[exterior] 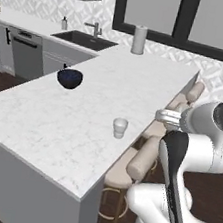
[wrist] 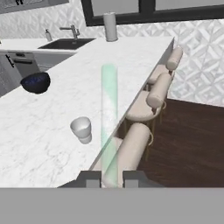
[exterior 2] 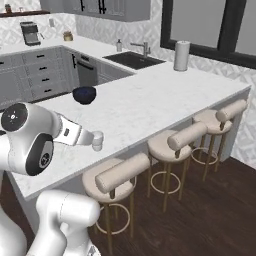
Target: Take a straw from the drawer in front and place it inside the glass cup on the dining counter.
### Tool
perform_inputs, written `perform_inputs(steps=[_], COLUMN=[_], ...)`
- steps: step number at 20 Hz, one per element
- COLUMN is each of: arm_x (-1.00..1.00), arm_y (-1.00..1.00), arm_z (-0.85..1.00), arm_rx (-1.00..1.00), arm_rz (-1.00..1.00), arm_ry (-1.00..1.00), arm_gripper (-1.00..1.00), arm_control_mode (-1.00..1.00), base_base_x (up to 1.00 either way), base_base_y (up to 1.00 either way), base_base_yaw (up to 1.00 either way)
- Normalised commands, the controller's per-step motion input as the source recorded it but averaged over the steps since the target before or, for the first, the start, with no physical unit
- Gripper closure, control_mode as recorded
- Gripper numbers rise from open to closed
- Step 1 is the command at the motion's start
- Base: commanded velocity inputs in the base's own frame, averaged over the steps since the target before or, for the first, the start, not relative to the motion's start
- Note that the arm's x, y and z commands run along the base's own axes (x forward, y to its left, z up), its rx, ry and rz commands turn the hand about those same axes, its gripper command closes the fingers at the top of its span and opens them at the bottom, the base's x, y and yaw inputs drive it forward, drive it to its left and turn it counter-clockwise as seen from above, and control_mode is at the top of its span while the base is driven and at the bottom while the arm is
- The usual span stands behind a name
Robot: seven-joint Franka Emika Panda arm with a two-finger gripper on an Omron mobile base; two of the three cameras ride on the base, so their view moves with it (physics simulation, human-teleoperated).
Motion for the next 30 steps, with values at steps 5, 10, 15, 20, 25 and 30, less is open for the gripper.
perform_inputs(steps=[5,10,15,20,25,30], arm_x=[0.00,0.00,0.00,0.00,0.19,0.13], arm_y=[0.00,0.00,0.00,0.00,-0.03,-0.36], arm_z=[0.00,0.00,0.00,0.00,-0.09,-0.10], arm_rx=[0.00,0.00,0.00,0.00,0.02,0.37], arm_rz=[0.00,0.00,0.00,0.00,0.12,0.09], arm_ry=[0.00,0.00,0.00,0.00,0.05,0.02], arm_gripper=[1.00,1.00,1.00,1.00,1.00,1.00], arm_control_mode=[1.00,1.00,1.00,1.00,-1.00,-1.00], base_base_x=[0.46,0.54,0.62,0.62,0.25,0.00], base_base_y=[-0.33,-0.29,-0.27,-0.24,-0.14,0.00], base_base_yaw=[0.34,0.33,0.41,0.45,0.26,0.00])
